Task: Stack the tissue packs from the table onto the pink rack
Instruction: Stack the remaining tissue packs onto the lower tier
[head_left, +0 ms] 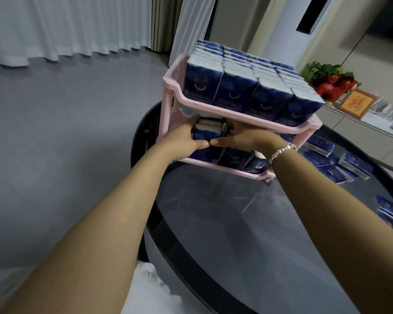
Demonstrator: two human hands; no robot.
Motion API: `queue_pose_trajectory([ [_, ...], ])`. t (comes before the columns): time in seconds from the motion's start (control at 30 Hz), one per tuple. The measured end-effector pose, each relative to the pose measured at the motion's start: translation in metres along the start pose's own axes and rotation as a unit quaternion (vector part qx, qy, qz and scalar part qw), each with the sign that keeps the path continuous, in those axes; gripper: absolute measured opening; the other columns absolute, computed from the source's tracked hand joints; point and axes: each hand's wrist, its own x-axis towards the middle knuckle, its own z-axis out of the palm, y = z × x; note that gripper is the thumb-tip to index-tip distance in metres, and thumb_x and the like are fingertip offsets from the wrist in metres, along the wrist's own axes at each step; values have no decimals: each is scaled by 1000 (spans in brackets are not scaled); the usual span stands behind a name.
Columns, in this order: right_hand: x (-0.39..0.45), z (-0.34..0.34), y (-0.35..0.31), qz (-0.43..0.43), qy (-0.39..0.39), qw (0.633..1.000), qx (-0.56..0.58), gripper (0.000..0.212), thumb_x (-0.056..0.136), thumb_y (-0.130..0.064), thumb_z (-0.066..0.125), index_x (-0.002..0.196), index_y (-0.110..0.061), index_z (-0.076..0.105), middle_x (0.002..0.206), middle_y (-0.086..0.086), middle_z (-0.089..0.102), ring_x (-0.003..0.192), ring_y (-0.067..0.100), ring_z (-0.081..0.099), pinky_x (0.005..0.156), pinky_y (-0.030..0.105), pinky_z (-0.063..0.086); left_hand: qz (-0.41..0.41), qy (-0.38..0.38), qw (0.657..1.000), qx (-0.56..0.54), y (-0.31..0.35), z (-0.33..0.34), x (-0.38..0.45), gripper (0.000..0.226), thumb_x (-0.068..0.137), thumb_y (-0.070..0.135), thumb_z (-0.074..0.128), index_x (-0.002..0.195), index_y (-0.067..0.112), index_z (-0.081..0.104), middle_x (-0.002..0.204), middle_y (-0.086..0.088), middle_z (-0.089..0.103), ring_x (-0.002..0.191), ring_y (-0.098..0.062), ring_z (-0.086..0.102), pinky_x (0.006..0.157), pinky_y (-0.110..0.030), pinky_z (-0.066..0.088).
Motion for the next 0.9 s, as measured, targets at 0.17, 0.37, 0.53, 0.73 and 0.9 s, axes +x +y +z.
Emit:
queue_pose_trajectory([
  [0.17, 4, 0, -3, 17, -7, 1000, -20, 73, 76, -36, 74, 139, -19, 39, 133, -1, 51, 121, 18, 48, 107, 30, 36, 19, 60, 998, 17, -1, 11, 3, 68, 85, 21, 68, 144, 22, 35, 141, -2, 48, 130, -20, 43, 100, -21, 30],
  [0.37, 2, 1, -5, 4, 22, 999, -33, 56, 79, -23, 71, 130, -19, 48, 114, -10, 51, 103, 6, 47, 85, 13, 34, 1, 48, 999, 18, 4, 21, 8, 47, 91, 9, 56, 135, 20, 44, 115, 3, 53, 96, -11, 43, 81, -21, 34],
  [0.53, 6, 2, -2, 36, 24, 999, -15, 36, 78, -23, 66, 112, -24, 52, 100, -13, 59, 88, 3, 55, 73, 2, 41, 9, 18, 999, 24, 3, 28, 12, 58, 89, 14, 59, 140, 24, 33, 122, -3, 54, 103, -17, 50, 87, -27, 38],
  [0.73, 11, 7, -2, 66, 68, 994, -46, 45, 76, -32, 62, 119, -20, 55, 113, 1, 63, 104, 19, 58, 94, 32, 48, -30, 49, 997, 41, 2, 29, 23, 44, 91, 10, 55, 133, 18, 44, 122, -9, 57, 93, -17, 45, 79, -27, 35],
  [0.9, 14, 8, 3, 91, 96, 990, -47, 43, 81, -29, 61, 122, -19, 55, 120, 1, 59, 113, 20, 54, 99, 28, 42, -59, 109, 992, 8, 1, 34, 29, 33, 92, 12, 58, 123, 21, 57, 115, -3, 61, 88, -15, 46, 75, -25, 35],
])
